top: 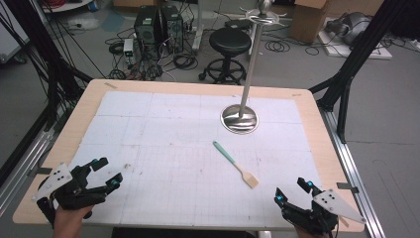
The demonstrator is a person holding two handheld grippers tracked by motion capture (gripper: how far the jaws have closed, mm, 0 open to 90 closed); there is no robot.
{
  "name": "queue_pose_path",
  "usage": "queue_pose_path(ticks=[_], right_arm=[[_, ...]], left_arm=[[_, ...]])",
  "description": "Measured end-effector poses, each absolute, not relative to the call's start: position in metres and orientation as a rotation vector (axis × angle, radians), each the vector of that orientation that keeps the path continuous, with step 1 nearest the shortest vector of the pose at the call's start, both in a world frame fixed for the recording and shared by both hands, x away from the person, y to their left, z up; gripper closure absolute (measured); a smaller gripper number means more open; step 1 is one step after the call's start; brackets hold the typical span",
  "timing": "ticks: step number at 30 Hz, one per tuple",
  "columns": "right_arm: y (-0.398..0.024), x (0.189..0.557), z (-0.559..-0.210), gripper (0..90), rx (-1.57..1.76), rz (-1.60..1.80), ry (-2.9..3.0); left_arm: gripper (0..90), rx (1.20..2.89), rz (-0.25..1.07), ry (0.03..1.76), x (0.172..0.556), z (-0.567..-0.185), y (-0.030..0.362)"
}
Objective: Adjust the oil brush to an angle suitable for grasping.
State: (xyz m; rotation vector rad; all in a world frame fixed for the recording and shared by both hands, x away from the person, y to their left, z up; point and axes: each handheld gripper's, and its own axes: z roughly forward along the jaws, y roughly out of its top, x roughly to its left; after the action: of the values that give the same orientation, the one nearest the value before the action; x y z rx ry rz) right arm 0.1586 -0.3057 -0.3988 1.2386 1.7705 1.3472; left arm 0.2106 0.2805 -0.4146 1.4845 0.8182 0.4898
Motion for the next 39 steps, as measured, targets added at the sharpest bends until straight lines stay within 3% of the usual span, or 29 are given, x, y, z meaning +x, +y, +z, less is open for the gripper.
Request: queue_pose_path(ticks=[18,39], right_arm=[[-0.295,0.158,-0.394,19.5,1.226,1.384,1.777],[-0.244,0.197,-0.373,23.9,1.135,1.407,1.878]], left_arm=[[19.2,1.487,0.481,0.814,0.210,-0.415,0.281],[19.4,1.490,0.470,0.816,0.210,-0.417,0.281]])
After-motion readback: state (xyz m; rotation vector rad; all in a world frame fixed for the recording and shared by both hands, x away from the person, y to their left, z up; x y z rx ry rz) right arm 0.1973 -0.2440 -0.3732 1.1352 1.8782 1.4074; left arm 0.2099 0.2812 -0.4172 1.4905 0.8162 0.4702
